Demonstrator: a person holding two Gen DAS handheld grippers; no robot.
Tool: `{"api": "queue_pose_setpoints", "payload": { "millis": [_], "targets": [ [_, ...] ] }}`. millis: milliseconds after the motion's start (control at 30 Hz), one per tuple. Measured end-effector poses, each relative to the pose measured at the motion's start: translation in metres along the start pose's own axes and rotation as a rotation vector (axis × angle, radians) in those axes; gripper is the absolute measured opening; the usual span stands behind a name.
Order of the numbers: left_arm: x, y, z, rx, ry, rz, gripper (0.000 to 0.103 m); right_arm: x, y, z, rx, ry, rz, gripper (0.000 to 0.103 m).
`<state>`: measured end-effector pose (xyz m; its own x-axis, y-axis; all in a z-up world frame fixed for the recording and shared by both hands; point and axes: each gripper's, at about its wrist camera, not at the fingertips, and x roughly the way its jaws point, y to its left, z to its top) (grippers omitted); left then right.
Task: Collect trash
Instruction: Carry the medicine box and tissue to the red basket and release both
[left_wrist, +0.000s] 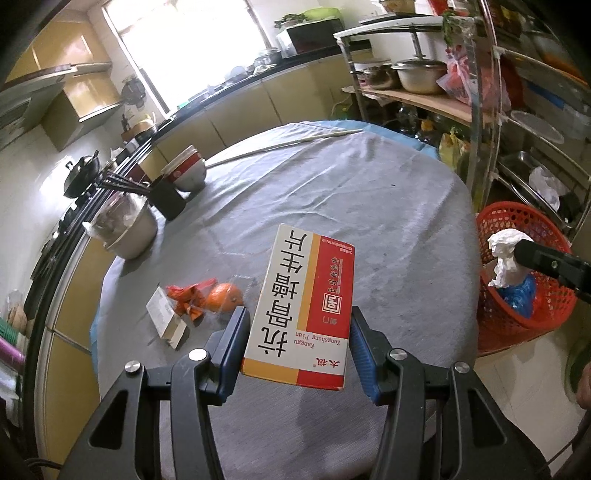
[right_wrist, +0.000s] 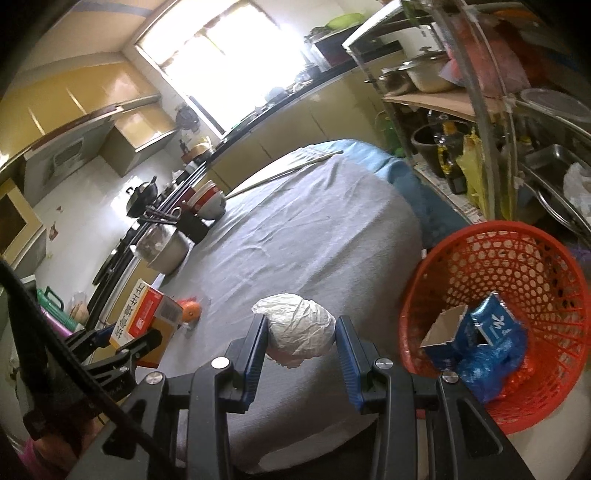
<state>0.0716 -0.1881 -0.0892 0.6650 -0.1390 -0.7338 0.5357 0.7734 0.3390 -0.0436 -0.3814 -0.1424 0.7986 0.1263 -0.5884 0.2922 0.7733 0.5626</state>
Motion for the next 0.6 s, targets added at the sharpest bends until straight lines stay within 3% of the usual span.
{"api": "queue_pose_setpoints", "payload": {
  "millis": [367,600],
  "targets": [
    [-0.003,-0.048,0.024,0.075,-0.028,-0.08,0.055,-0.037,-0.05,0.008,0.079,-0.069,-0.094,0.04],
    [-0.003,-0.094,0.041,0.129,-0.058,-0.263,0.055,-0.076,-0.108,0.003,0.179,-0.111,-0.23,0.04]
  ]
}}
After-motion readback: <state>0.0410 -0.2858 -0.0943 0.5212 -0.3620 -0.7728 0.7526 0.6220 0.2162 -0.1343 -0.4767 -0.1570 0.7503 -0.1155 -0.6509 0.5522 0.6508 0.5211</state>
